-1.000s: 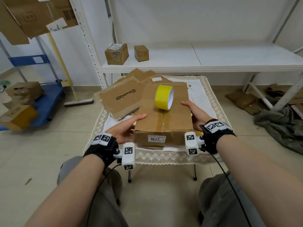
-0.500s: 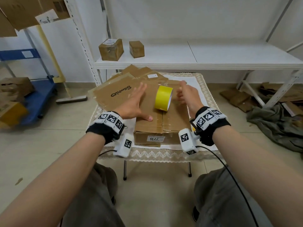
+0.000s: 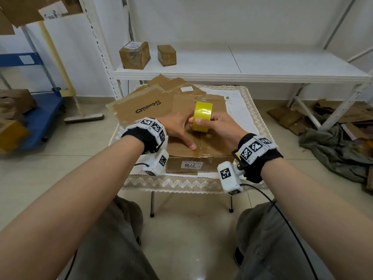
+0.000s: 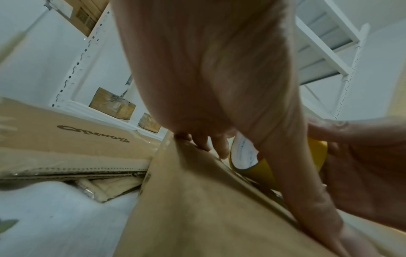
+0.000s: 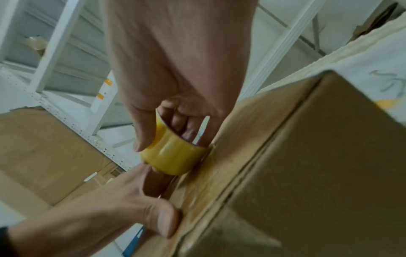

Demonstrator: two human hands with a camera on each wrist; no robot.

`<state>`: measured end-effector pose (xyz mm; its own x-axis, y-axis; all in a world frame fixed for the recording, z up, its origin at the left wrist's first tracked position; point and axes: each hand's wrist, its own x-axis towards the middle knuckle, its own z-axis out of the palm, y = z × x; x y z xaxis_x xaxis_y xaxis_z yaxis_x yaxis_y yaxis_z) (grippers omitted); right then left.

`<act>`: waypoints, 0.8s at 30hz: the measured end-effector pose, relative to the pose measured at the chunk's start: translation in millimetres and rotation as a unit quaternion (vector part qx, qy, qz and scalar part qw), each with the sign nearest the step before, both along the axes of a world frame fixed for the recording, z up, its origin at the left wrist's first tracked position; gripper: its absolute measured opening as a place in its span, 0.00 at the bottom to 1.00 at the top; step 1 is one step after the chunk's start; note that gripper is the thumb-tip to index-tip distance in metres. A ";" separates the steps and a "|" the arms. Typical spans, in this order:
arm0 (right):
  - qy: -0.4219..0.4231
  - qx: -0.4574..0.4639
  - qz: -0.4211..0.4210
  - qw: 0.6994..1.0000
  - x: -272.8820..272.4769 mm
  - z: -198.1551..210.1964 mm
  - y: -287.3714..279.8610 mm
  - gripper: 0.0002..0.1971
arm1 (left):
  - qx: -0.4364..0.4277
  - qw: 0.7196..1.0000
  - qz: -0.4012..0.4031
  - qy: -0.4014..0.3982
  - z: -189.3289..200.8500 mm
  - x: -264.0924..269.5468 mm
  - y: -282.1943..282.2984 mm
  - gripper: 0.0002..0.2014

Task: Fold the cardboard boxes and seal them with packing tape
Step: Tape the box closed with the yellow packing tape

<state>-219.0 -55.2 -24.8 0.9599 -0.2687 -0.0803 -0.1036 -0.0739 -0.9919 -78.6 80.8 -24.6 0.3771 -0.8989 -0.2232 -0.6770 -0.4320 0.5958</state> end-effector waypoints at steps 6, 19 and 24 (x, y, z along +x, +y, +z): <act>0.010 0.007 -0.010 1.000 -8.7 0.7 8.0 0.14 | 0.029 1.000 0.004 -0.007 -8.4 2.3 -8.3 0.60; 0.054 0.062 -0.034 0.996 -18.1 18.2 14.3 0.16 | 0.113 0.991 -0.019 -0.075 -7.9 3.4 -4.7 0.65; 0.011 0.036 -0.025 0.999 -13.4 19.5 23.0 0.15 | 0.098 0.987 -0.080 -0.099 -3.5 -2.7 9.9 0.65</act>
<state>-232.4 -32.2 -5.4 0.9432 -0.3091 -0.1220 -0.1272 0.0035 -0.9919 -81.3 90.6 -28.1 0.2873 -0.8973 -0.3351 -0.8412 -0.4037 0.3599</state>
